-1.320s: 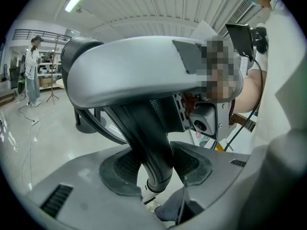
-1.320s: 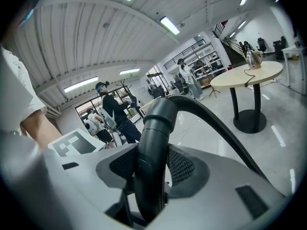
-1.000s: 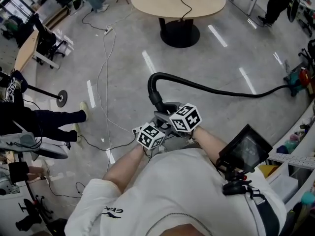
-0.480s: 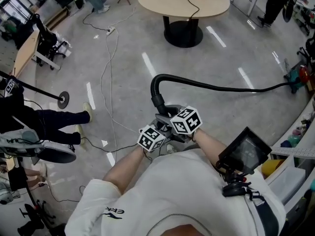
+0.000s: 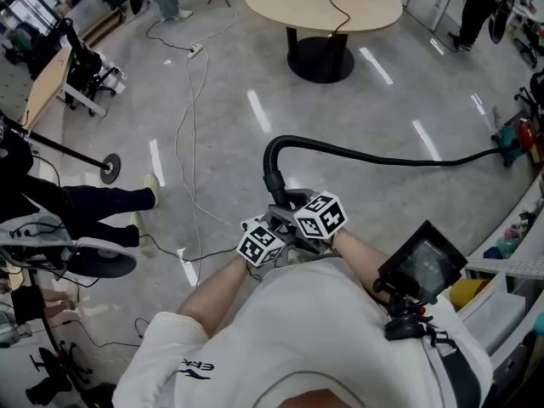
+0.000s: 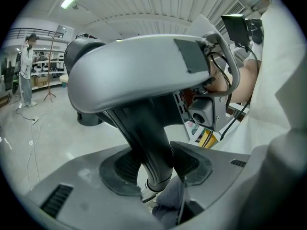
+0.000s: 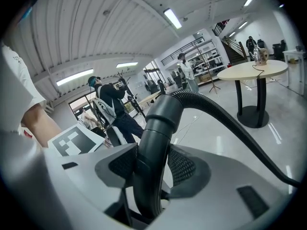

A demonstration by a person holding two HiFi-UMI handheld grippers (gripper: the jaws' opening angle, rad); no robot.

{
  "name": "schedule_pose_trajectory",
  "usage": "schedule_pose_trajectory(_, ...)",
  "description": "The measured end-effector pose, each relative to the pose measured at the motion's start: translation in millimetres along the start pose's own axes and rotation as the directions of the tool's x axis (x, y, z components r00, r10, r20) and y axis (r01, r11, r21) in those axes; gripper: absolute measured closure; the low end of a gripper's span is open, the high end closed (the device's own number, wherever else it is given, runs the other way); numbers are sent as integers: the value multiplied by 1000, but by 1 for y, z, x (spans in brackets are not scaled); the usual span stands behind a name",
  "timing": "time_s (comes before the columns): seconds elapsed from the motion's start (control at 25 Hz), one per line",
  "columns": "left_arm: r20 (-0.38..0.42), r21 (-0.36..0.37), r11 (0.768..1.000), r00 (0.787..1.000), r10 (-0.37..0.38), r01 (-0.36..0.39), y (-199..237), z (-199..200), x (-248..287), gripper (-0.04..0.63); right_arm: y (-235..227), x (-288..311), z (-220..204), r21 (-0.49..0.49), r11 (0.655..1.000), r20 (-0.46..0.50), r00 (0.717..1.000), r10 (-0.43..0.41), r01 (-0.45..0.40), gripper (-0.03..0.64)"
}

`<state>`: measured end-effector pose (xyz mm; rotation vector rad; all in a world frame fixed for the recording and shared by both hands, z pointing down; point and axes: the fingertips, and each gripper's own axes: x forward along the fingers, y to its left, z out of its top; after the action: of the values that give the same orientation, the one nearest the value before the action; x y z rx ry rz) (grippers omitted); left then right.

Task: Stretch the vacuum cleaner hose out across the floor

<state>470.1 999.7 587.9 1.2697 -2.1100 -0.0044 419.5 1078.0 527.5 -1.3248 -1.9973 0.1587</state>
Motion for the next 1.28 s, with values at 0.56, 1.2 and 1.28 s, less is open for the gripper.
schedule_pose_trajectory(0.56, -22, -8, 1000, 1000, -16, 16, -20, -9, 14, 423, -1, -14, -20, 1, 1000, -8, 1000, 3, -3, 423)
schedule_pose_trajectory(1.2, -31, 11, 1000, 999, -21, 22, -32, -7, 17, 423, 1, -27, -25, 10, 1000, 3, 1000, -11, 11, 423)
schedule_pose_trajectory(1.28, -28, 11, 1000, 999, -22, 22, -33, -7, 18, 423, 1, -28, -25, 7, 1000, 4, 1000, -12, 12, 423)
